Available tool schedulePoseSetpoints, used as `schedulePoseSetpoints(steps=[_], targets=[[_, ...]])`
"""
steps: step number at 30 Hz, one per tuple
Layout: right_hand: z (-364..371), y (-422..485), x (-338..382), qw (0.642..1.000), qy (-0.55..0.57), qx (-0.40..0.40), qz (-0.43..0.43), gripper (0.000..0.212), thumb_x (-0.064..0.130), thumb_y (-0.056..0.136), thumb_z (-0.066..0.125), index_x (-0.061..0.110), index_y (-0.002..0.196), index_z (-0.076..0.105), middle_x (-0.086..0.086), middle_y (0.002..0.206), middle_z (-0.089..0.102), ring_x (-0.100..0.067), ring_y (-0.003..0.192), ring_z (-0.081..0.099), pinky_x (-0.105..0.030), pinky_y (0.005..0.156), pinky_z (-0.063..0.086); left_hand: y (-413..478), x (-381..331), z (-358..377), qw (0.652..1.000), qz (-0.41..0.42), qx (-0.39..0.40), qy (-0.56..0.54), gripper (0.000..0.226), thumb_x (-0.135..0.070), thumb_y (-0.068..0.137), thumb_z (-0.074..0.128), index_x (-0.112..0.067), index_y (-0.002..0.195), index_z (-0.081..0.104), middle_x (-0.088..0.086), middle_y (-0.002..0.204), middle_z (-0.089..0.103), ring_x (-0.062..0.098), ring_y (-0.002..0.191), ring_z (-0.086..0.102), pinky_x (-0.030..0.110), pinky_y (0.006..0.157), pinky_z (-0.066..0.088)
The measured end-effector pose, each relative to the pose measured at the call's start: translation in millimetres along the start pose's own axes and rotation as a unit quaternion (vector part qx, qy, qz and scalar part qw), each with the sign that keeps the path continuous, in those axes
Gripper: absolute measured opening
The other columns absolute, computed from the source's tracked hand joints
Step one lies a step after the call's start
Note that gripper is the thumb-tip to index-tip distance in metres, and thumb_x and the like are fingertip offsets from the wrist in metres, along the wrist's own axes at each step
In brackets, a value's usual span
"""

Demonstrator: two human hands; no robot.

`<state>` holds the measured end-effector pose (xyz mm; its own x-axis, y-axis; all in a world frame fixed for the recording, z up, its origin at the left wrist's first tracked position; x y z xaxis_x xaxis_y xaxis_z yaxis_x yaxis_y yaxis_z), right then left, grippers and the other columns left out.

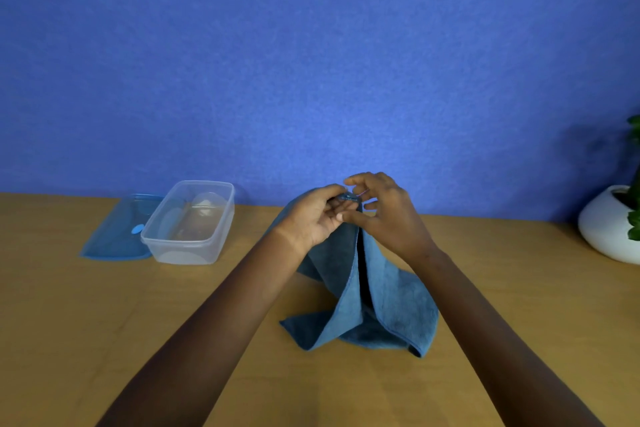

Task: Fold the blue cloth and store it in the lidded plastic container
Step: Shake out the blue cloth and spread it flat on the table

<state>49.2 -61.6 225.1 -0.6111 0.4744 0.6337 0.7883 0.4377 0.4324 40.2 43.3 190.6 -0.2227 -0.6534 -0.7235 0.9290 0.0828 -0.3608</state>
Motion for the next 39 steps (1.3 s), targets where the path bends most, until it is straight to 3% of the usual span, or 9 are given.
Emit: schedulePoseSetpoints(steps=[5, 8, 12, 17, 21, 25, 29, 34, 39], targets=[[-11, 2, -7, 0.997, 0.045, -0.054, 0.039, 0.006, 0.010, 0.081, 0.067, 0.005, 0.083, 0.069, 0.001, 0.074, 0.066, 0.007, 0.064, 0.058, -0.003, 0.061, 0.043, -3, -6, 2, 0.999, 0.028, 0.018, -0.004, 0.016, -0.004, 0.090, 0.054, -0.002, 0.074, 0.056, 0.009, 0.064, 0.059, 0.012, 0.050, 0.064, 0.020, 0.048, 0.057], [-27, 9, -4, 0.995, 0.031, -0.089, 0.026, 0.006, 0.009, 0.081, 0.066, 0.006, 0.076, 0.067, 0.002, 0.066, 0.060, 0.011, 0.058, 0.055, -0.004, 0.058, 0.040, 2, -19, -9, 0.979, 0.152, -0.030, 0.135, 0.011, -0.015, 0.089, 0.059, -0.011, 0.085, 0.049, 0.006, 0.065, 0.055, 0.011, 0.051, 0.063, 0.025, 0.060, 0.058], [-53, 14, 9, 0.991, 0.044, -0.127, 0.002, 0.005, 0.008, 0.083, 0.064, 0.009, 0.078, 0.066, 0.013, 0.061, 0.056, 0.013, 0.056, 0.052, -0.005, 0.059, 0.039, -1, -44, -14, 0.821, 0.383, -0.052, 0.420, 0.038, -0.045, 0.071, 0.066, -0.028, 0.102, 0.053, -0.003, 0.084, 0.052, 0.008, 0.085, 0.052, 0.012, 0.080, 0.041], [-83, 24, 23, 0.983, 0.059, -0.171, -0.036, 0.011, 0.010, 0.083, 0.063, 0.020, 0.079, 0.060, 0.036, 0.058, 0.059, 0.015, 0.058, 0.053, -0.001, 0.060, 0.038, -3, -47, -14, 0.706, 0.437, -0.055, 0.554, 0.074, -0.065, 0.055, 0.047, -0.017, 0.109, 0.064, -0.007, 0.109, 0.037, 0.009, 0.111, 0.029, 0.016, 0.096, 0.020], [-109, 28, 28, 0.973, 0.088, -0.205, -0.055, 0.013, 0.017, 0.080, 0.060, 0.028, 0.074, 0.058, 0.035, 0.061, 0.060, 0.012, 0.060, 0.053, -0.005, 0.062, 0.039, 7, -47, -26, 0.700, 0.401, -0.064, 0.588, 0.065, -0.058, 0.059, 0.060, -0.003, 0.094, 0.069, -0.001, 0.110, 0.045, 0.022, 0.121, 0.033, 0.019, 0.096, 0.021], [-136, 29, 23, 0.965, 0.107, -0.236, -0.043, 0.016, 0.031, 0.075, 0.060, 0.040, 0.061, 0.058, 0.030, 0.057, 0.059, 0.006, 0.061, 0.048, -0.021, 0.066, 0.040, 16, -38, -46, 0.694, 0.353, -0.051, 0.625, 0.095, -0.073, 0.049, 0.044, -0.002, 0.109, 0.065, 0.009, 0.125, 0.048, 0.024, 0.127, 0.031, 0.022, 0.100, 0.024], [-157, 27, 13, 0.959, 0.098, -0.266, -0.028, 0.013, 0.039, 0.070, 0.058, 0.046, 0.058, 0.061, 0.031, 0.055, 0.058, 0.003, 0.062, 0.046, -0.026, 0.067, 0.039, 27, -39, -70, 0.663, 0.330, -0.075, 0.667, 0.056, -0.046, 0.072, 0.072, -0.001, 0.105, 0.068, 0.012, 0.123, 0.054, 0.028, 0.128, 0.036, 0.034, 0.107, 0.030], [-162, 22, -12, 0.954, 0.049, -0.293, 0.025, 0.009, 0.032, 0.076, 0.057, 0.025, 0.074, 0.062, 0.021, 0.056, 0.057, 0.003, 0.060, 0.047, -0.027, 0.068, 0.042, 23, -65, -63, 0.702, 0.327, 0.025, 0.633, 0.064, -0.053, 0.057, 0.066, 0.001, 0.091, 0.070, -0.005, 0.085, 0.067, -0.014, 0.080, 0.060, 0.010, 0.075, 0.045], [-172, 16, -36, 0.943, 0.017, -0.323, 0.084, 0.017, 0.022, 0.087, 0.055, 0.008, 0.091, 0.064, 0.020, 0.063, 0.051, 0.006, 0.059, 0.050, -0.014, 0.064, 0.041, 6, -113, -41, 0.729, 0.363, 0.081, 0.575, 0.016, 0.001, 0.072, 0.073, 0.005, 0.087, 0.071, -0.032, 0.061, 0.064, -0.016, 0.059, 0.055, 0.003, 0.063, 0.042]])
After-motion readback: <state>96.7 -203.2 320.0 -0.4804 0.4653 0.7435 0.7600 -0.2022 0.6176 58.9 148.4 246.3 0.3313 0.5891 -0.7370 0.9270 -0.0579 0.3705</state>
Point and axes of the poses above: each hand's wrist, its own y-axis towards the middle knuckle, its own z-axis out of the palm, x = y × z, the point moved 5 cm from there along y, towards the middle knuckle
